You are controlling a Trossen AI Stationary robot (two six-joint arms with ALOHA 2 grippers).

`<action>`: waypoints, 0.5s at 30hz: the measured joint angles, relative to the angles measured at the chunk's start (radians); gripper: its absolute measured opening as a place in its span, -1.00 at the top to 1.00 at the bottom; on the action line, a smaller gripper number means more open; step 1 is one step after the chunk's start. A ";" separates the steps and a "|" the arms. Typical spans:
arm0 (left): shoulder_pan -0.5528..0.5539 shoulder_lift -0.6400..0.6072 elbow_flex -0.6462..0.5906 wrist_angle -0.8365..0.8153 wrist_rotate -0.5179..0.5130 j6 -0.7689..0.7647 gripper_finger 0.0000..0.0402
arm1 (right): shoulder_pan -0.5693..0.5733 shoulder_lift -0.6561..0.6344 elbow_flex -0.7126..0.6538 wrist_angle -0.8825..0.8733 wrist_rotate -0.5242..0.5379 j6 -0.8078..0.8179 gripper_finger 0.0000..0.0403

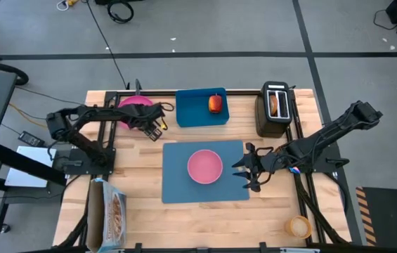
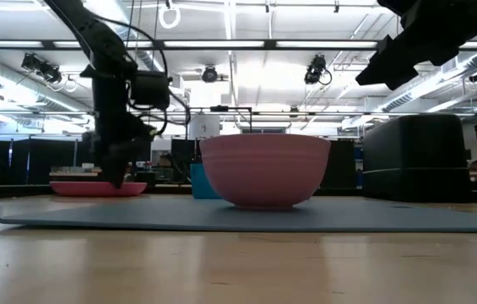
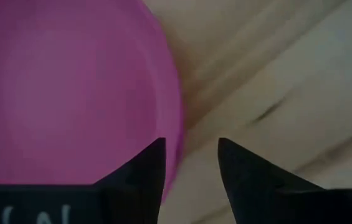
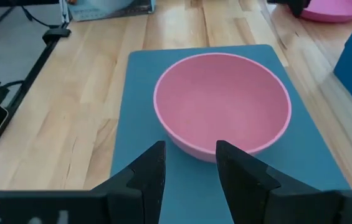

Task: Arrange a breakfast setting
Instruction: Put the pink plate on the bottom left side of the blue tablemat

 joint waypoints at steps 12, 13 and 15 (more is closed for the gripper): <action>0.048 0.048 -0.020 0.032 -0.005 0.033 0.81 | -0.004 0.012 0.000 0.054 -0.015 -0.002 0.26; 0.047 0.046 -0.019 0.033 -0.014 0.051 0.88 | -0.004 0.012 0.000 0.053 -0.018 -0.003 0.26; 0.038 0.047 -0.017 0.033 -0.016 0.072 0.91 | -0.005 0.010 0.000 0.052 -0.019 -0.004 0.26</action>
